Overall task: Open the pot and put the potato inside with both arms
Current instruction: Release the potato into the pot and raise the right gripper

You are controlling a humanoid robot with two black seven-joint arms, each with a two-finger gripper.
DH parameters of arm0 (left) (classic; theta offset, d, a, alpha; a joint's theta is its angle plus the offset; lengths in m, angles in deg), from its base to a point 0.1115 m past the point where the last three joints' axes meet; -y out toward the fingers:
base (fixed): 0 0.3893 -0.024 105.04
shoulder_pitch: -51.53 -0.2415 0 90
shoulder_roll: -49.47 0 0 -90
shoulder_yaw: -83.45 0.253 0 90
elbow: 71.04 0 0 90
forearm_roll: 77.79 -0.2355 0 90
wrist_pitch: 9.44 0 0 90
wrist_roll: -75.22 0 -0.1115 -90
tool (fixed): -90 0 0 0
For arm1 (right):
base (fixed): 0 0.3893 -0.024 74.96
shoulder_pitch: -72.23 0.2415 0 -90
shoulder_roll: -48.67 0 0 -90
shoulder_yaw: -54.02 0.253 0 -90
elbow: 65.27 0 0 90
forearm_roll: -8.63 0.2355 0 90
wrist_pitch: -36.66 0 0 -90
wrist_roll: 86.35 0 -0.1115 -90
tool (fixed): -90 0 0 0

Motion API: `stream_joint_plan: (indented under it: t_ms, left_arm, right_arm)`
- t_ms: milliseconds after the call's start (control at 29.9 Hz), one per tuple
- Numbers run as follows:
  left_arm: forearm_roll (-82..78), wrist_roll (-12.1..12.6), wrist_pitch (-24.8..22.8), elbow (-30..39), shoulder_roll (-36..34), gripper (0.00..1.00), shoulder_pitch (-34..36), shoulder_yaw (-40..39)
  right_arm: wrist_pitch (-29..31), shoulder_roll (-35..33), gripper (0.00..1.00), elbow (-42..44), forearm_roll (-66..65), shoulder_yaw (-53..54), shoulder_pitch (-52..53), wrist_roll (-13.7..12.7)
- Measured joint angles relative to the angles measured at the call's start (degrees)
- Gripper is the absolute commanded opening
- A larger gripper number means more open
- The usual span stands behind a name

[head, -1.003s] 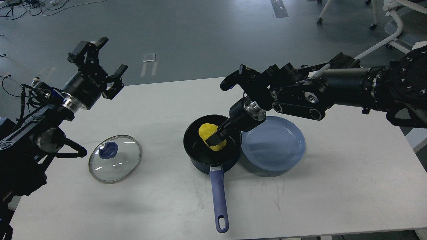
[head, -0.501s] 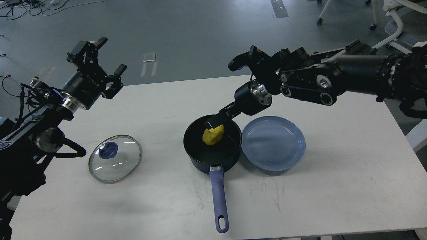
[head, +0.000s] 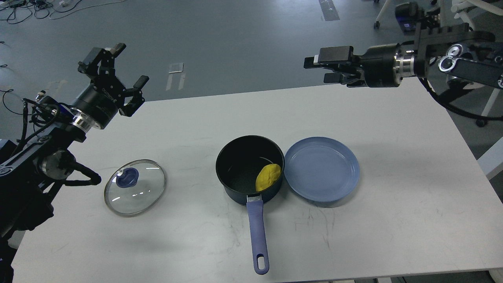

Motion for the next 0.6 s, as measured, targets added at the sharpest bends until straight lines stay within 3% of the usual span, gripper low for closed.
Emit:
stream_joint_plan:
  t_ms: [267, 602]
  left_arm:
    - [0.0, 0.0, 0.0, 0.0, 0.1, 0.98, -0.1, 0.1]
    - [0.0, 0.0, 0.0, 0.0, 0.4, 0.98, -0.3, 0.1]
  right_arm:
    - [-0.3, -2.4, 0.99, 0.8, 6.4, 15.6, -17.8, 0.1]
    - [-0.4, -1.8, 0.98, 1.9, 15.8, 24.1, -26.9, 0.2]
